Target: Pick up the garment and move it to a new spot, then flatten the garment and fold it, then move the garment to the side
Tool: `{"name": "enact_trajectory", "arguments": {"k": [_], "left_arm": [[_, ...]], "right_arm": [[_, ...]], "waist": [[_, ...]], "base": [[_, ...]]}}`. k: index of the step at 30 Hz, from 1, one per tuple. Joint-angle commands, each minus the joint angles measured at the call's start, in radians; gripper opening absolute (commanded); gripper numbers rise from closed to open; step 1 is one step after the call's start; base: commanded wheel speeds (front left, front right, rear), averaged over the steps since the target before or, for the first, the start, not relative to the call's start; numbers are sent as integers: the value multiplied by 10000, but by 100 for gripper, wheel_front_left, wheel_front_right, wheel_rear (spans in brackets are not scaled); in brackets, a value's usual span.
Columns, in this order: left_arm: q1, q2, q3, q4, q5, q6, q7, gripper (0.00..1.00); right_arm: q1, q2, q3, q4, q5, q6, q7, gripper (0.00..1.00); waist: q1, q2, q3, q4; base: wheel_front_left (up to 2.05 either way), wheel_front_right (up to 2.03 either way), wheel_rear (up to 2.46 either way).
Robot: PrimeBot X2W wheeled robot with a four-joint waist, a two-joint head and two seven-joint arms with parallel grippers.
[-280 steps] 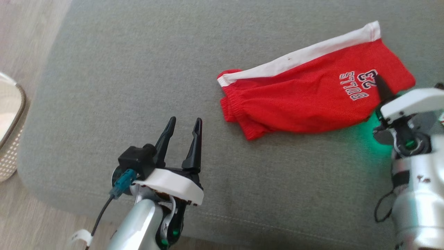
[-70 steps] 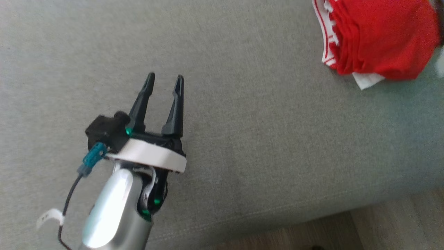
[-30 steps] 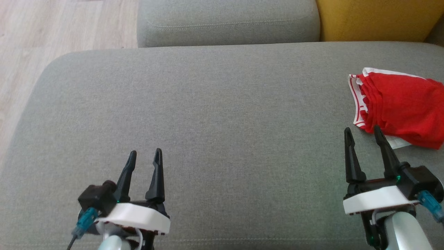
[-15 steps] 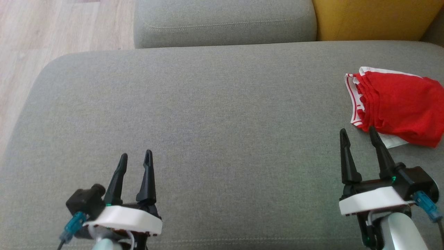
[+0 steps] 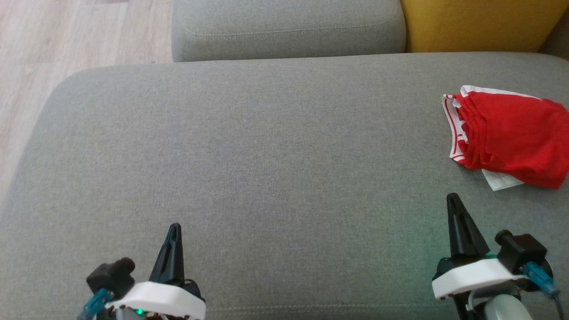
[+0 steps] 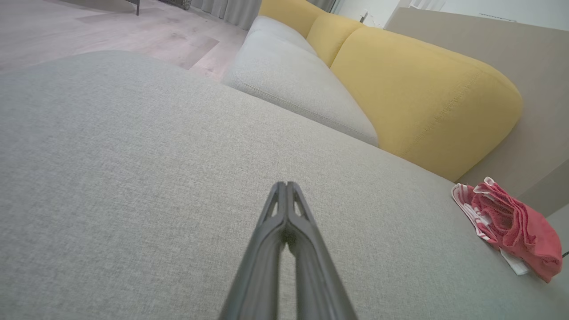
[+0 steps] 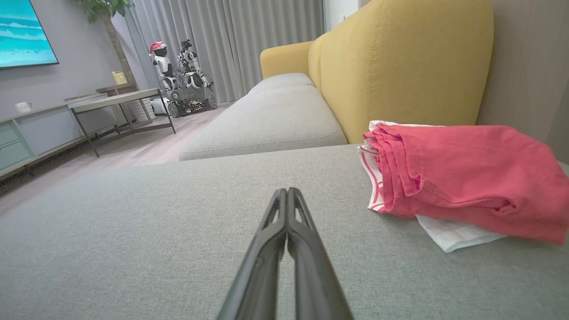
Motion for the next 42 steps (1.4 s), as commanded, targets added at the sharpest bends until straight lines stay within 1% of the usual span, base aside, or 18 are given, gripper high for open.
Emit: {"name": "enact_trajectory", "arguments": {"k": [1, 20, 42], "left_arm": [[-426, 37, 101, -347, -234, -61, 42, 0], [-702, 139, 501, -157, -2200, -321, 537, 0], [-963, 206, 973, -37, -4214, -585, 1091, 0]], "right_arm": [[-442, -20, -42, -338, 314, 1, 53, 0], [-565, -51, -220, -328, 2760, 0, 597, 0], [-688, -63, -427, -328, 5302, -2, 1181, 0]], "waist": [[1, -1, 1, -3], [1, -1, 5, -36], [1, -1, 11, -70]], "base": [[0, 0, 0], [0, 0, 0], [0, 0, 0]]}}
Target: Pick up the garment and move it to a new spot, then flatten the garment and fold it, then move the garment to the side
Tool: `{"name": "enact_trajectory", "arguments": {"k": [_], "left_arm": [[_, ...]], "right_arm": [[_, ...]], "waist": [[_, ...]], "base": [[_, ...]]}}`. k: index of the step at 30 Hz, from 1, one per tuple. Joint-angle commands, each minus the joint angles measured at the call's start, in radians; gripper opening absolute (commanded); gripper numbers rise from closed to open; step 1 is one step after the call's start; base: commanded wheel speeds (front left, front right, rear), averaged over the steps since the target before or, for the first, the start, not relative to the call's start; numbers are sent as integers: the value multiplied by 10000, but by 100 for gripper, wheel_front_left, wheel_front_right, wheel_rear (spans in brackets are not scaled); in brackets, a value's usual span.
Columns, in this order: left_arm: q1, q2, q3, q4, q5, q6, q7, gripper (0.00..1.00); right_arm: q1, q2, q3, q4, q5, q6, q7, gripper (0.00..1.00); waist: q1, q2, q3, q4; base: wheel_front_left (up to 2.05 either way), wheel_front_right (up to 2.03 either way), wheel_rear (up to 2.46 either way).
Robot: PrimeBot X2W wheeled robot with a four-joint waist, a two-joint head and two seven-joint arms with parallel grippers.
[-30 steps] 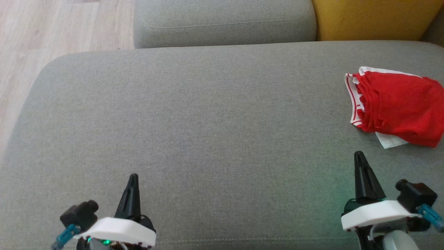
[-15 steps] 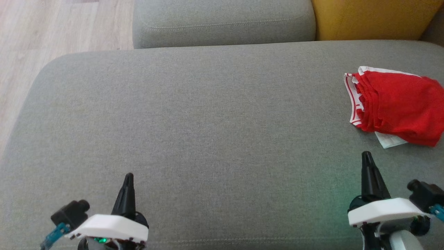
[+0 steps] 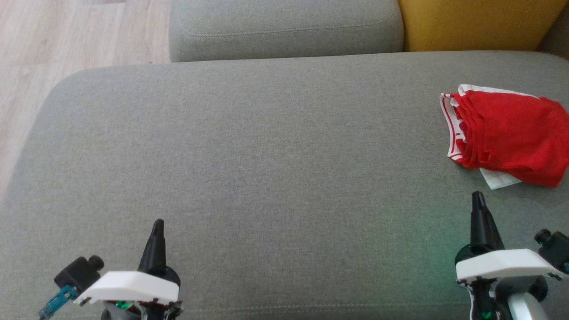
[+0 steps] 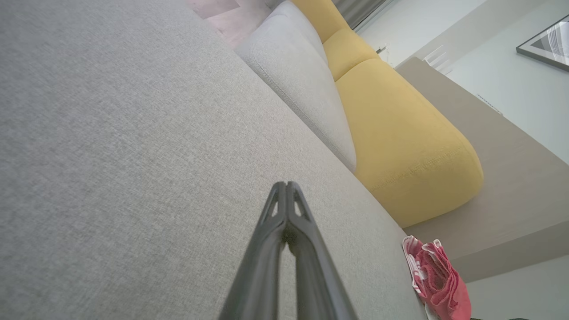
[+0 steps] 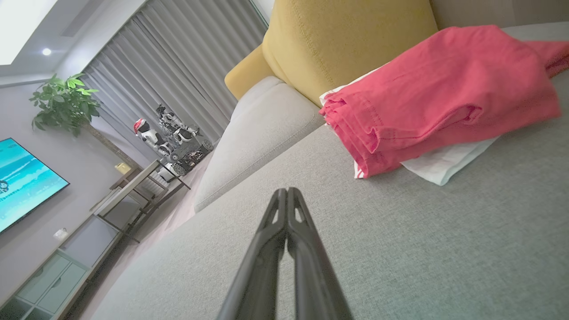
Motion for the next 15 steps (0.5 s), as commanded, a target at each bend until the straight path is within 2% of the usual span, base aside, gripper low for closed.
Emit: {"name": "enact_trajectory", "arguments": {"k": [1, 15], "left_arm": [[-601, 151, 291, -278, -259, -63, 64, 0], [-778, 177, 630, -186, -1583, -239, 455, 0]], "right_arm": [[-513, -64, 0, -326, 350, -2, 72, 0], [-596, -65, -147, -326, 2039, -3, 470, 0]], "waist": [[0, 0, 0, -2], [0, 0, 4, -25]], "base": [[0, 0, 0], [0, 0, 0]]}}
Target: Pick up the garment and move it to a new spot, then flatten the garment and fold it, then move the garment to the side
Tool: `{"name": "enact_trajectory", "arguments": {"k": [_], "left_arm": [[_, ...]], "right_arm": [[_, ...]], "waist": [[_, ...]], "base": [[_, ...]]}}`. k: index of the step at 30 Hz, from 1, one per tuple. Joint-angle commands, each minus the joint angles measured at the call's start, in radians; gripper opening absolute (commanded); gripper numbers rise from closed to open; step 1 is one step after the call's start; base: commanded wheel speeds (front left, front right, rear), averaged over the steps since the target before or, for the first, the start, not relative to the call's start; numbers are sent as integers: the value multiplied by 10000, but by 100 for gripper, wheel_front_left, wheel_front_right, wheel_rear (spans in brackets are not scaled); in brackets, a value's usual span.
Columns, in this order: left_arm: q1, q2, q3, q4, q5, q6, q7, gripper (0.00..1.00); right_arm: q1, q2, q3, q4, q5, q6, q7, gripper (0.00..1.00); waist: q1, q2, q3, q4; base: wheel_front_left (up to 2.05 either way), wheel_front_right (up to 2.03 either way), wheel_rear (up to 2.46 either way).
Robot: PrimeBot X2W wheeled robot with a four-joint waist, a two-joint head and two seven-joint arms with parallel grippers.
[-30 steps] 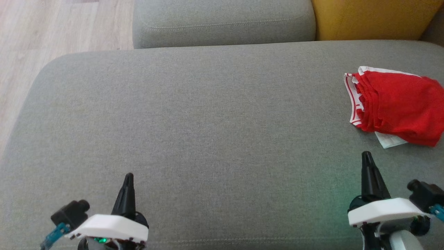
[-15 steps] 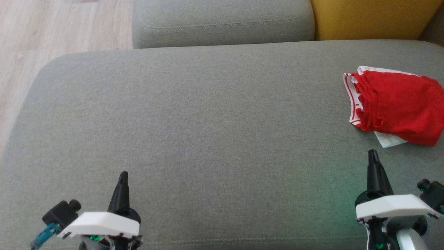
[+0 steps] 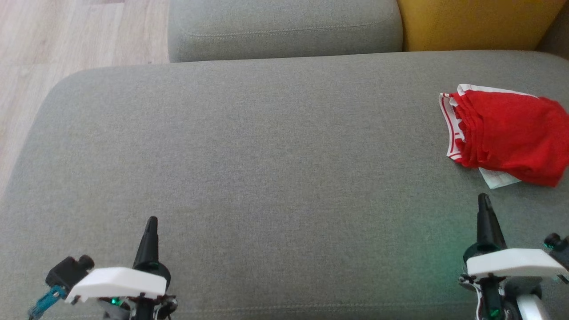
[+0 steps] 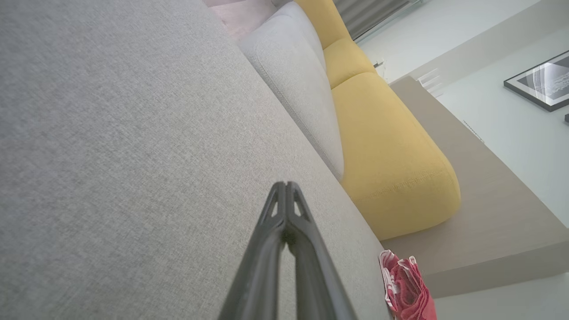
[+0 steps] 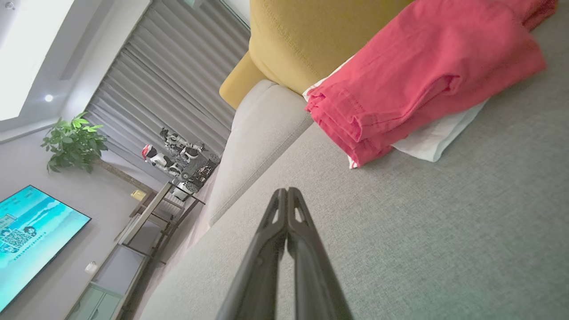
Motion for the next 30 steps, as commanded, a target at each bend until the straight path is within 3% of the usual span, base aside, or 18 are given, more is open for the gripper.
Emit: {"name": "enact_trajectory", "arguments": {"k": [1, 30], "left_arm": [[-609, 158, 321, -291, -276, -74, 83, 0], [-967, 181, 1040, -100, -2887, -426, 897, 0]], "right_arm": [[-587, -65, 28, -325, 361, -3, 64, 0], [-754, -58, -281, -323, 3723, -5, 871, 0]], "waist": [[0, 0, 0, -3], [0, 0, 8, -49]], "base": [[0, 0, 0], [0, 0, 0]]}}
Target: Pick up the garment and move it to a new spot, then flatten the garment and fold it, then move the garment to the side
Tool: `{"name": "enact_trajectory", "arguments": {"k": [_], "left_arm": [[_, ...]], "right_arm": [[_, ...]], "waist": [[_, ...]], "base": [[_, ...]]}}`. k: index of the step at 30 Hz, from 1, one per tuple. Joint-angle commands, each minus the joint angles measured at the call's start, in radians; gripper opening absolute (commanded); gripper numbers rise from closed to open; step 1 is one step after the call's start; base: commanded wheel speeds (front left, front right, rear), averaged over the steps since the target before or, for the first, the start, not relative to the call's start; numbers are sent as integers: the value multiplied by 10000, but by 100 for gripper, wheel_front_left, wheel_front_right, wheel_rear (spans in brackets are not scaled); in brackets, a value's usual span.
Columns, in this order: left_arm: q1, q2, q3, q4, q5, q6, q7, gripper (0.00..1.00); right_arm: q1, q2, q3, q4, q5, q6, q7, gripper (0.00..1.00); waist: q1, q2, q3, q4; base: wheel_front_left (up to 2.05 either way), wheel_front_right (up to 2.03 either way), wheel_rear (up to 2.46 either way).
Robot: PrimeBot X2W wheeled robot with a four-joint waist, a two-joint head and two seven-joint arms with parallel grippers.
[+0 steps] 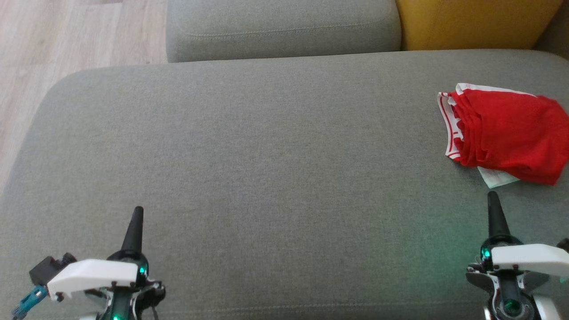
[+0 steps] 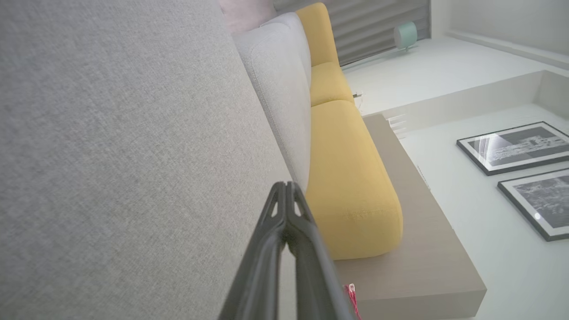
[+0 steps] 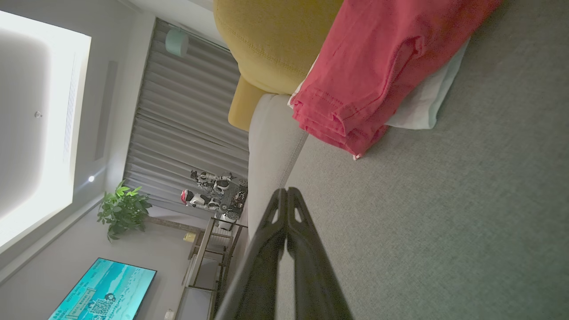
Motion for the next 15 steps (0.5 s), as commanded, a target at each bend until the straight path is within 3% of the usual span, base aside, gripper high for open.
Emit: {"name": "enact_trajectory", "arguments": {"k": [1, 15], "left_arm": [[-564, 159, 368, -272, -209, -90, 90, 0], [-758, 160, 770, -168, -1595, -278, 539, 0]], "right_arm": [[-556, -58, 91, -323, 286, -5, 87, 0], [-646, -51, -80, -321, 2085, -6, 524, 0]], "waist": [[0, 0, 0, -1], [0, 0, 4, -26]], "base": [[0, 0, 0], [0, 0, 0]]}}
